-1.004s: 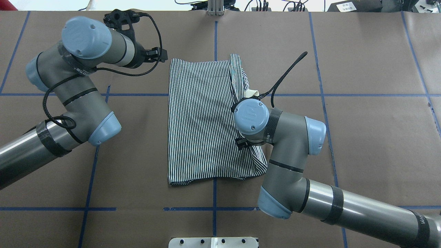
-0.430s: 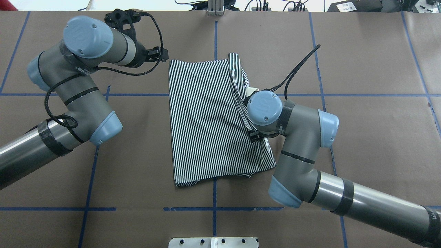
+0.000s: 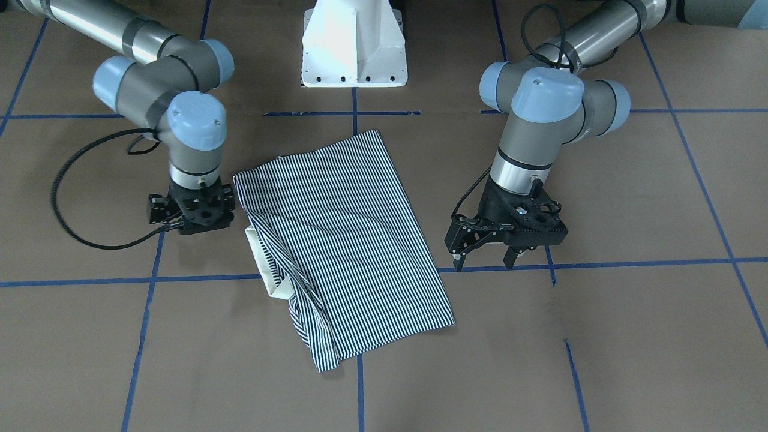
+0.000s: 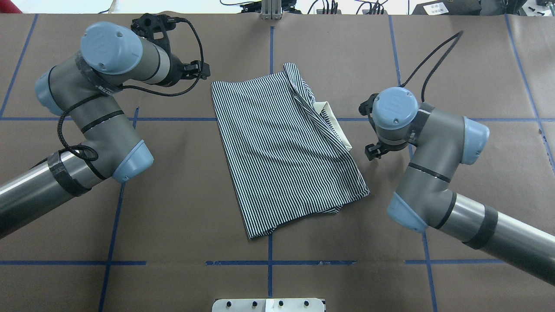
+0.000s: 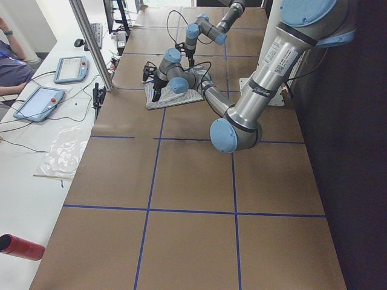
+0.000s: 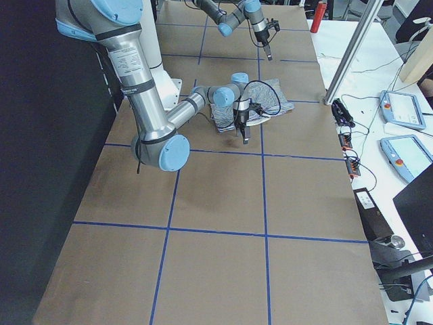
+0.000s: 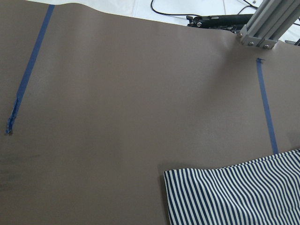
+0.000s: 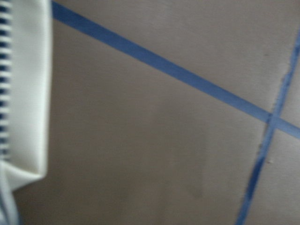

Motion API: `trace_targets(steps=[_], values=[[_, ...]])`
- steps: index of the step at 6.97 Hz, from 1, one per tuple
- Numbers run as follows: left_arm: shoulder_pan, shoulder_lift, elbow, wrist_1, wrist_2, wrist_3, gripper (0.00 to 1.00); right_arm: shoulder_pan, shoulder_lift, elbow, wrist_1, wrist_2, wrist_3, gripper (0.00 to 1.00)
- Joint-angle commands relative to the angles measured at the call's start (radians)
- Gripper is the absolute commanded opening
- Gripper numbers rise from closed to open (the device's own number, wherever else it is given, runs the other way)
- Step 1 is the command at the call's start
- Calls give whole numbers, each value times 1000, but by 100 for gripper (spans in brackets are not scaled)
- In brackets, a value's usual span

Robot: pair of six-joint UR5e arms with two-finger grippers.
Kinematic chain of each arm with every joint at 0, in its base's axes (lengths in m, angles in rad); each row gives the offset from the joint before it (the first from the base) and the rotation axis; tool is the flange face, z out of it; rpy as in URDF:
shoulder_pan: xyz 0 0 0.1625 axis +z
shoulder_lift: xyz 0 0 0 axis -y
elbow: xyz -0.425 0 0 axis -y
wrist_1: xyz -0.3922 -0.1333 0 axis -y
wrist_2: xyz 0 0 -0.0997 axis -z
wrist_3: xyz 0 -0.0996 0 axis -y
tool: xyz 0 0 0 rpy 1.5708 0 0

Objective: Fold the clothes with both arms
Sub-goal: 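Raise the right gripper off the shirt and move it farther away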

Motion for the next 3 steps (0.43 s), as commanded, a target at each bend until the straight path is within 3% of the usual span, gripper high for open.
trace_targets(steps=[1, 3], values=[[0, -2, 0, -17, 0, -1, 100, 126, 53, -4, 17, 128, -95, 100], [0, 0, -6, -22, 0, 2, 100, 122, 253, -115, 25, 130, -59, 100]])
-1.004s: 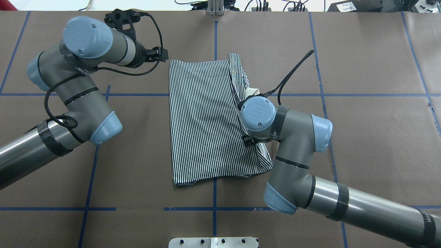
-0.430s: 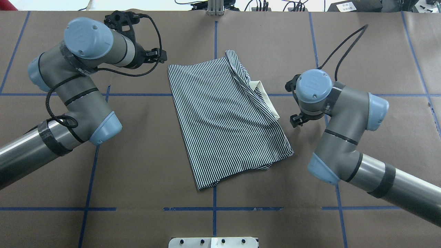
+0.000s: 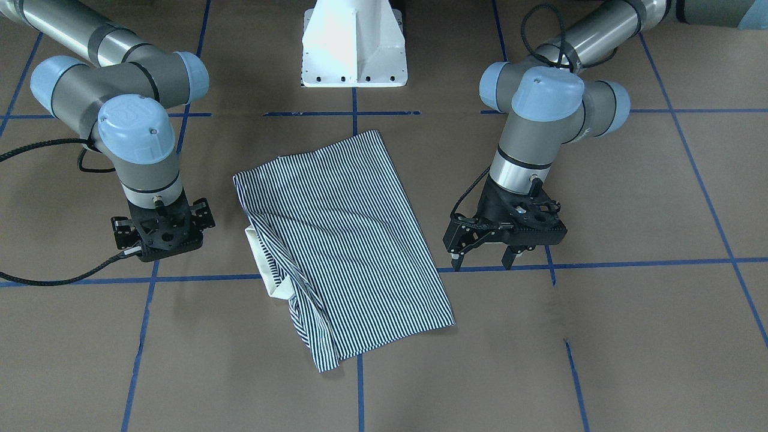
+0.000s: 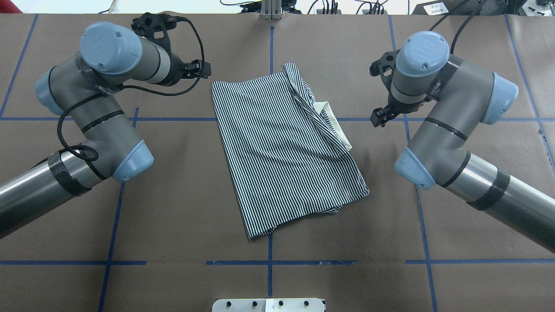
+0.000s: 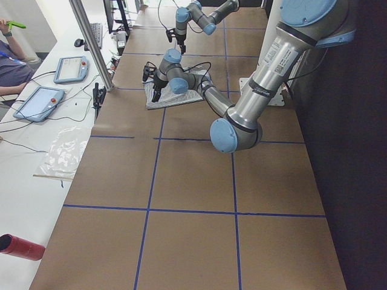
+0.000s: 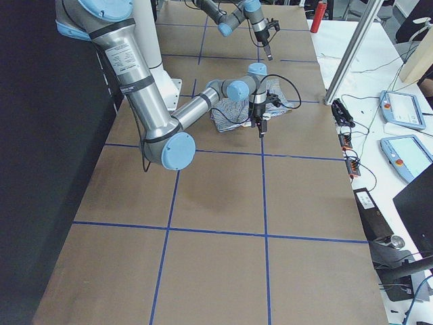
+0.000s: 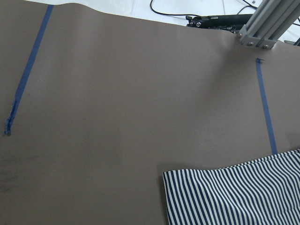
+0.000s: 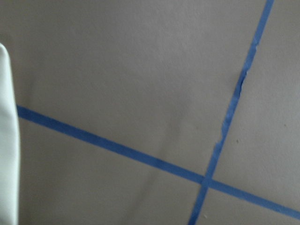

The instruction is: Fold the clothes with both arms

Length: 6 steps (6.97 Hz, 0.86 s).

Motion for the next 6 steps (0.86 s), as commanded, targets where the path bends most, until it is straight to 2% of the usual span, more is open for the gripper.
trace_targets(steps=[1, 2, 3, 4, 6], values=[[-2, 0, -5, -5, 0, 2, 100, 2, 229, -175, 13, 11, 34, 100], [-2, 2, -10, -3, -8, 2, 100, -11, 330, -296, 28, 10, 54, 100], [-3, 5, -10, -5, -24, 5, 100, -23, 389, -405, 106, 8, 73, 100], [-3, 5, -10, -5, -26, 5, 100, -41, 413, -470, 166, 5, 89, 100], [-6, 5, -28, -3, -28, 4, 100, -78, 424, -486, 174, 2, 91, 100]])
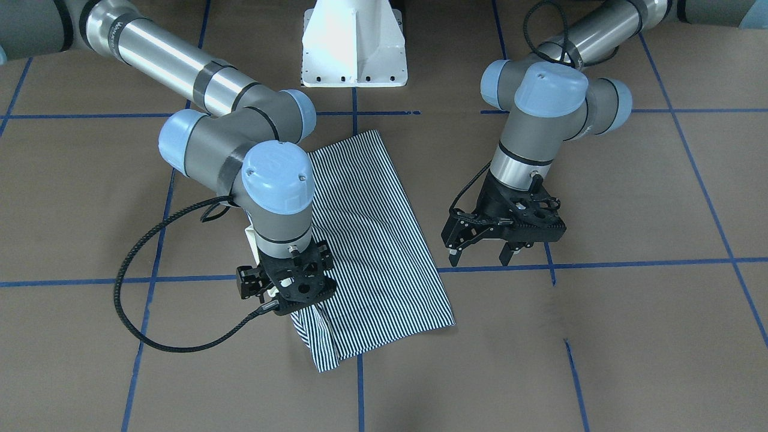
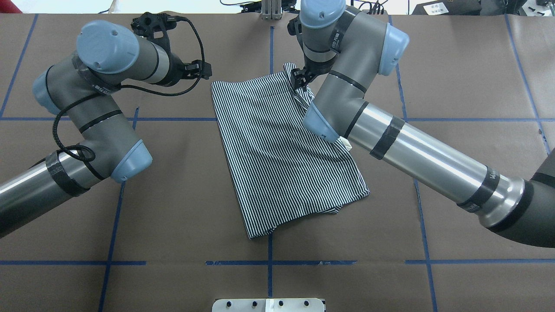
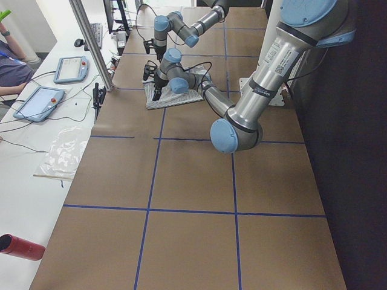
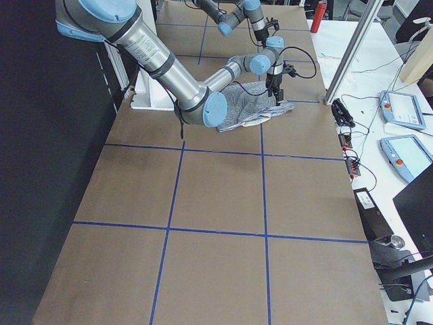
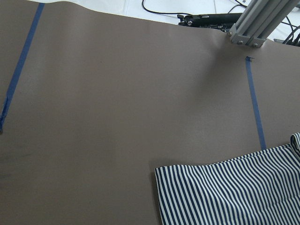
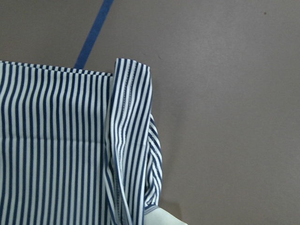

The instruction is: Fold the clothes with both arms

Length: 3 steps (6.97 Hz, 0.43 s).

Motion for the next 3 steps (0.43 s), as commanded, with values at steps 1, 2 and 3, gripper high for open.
trace_targets(steps=[1, 2, 3], values=[[-7, 1, -36, 1, -27, 1, 100, -37, 9, -33, 16, -2, 4, 100], [-13, 1, -57, 2, -35, 1, 100, -43, 8, -39, 16, -2, 4, 100], [-13, 1, -77, 4, -37, 1, 100, -65, -3, -63, 24, -2, 4, 100]])
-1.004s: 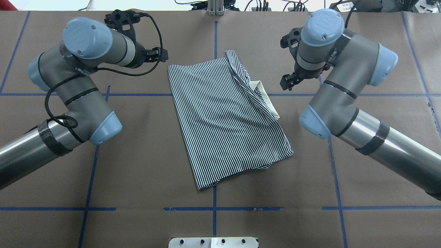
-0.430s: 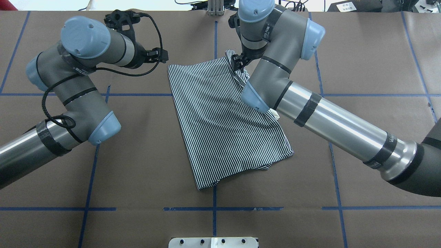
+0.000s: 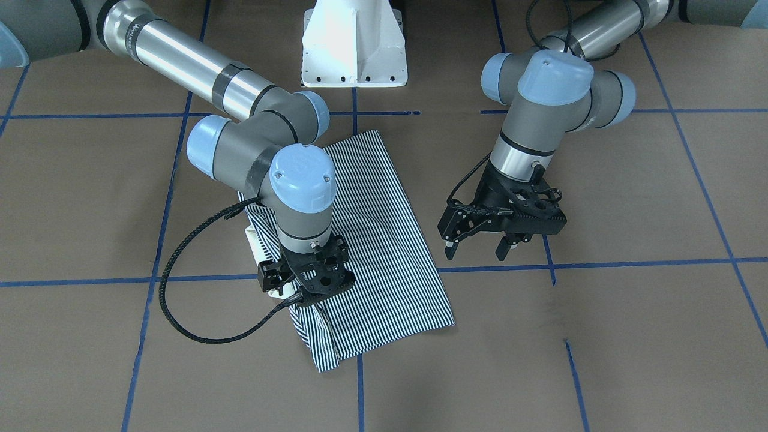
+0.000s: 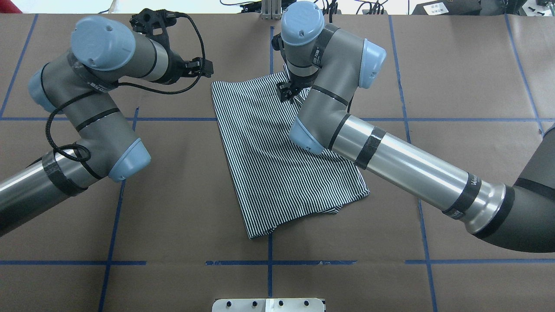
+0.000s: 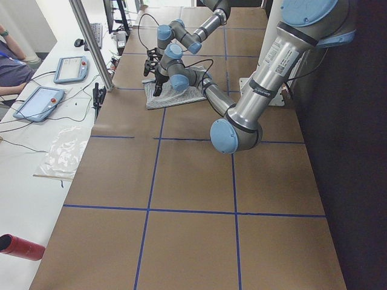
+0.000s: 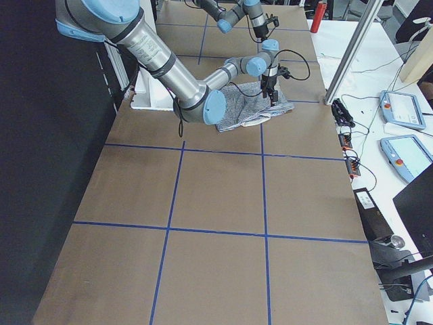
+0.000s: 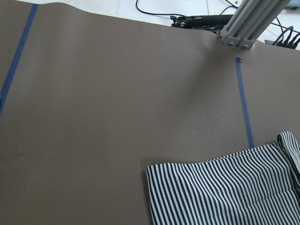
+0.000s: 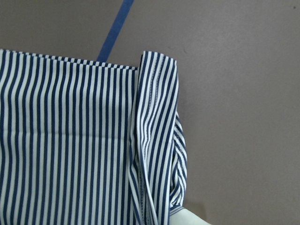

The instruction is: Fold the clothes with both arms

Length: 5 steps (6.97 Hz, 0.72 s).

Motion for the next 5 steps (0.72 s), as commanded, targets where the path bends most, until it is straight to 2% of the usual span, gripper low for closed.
trace_targets(steps=[1, 4, 5], values=[[-6, 0, -35, 2, -7, 0, 100, -23, -12, -29, 10, 0, -3, 100], [-9, 0, -54, 2, -8, -1, 100, -16, -24, -52, 8, -2, -24, 100], [-15, 0, -57, 2, -40, -1, 100, 0, -26, -62, 8, -2, -50, 100]])
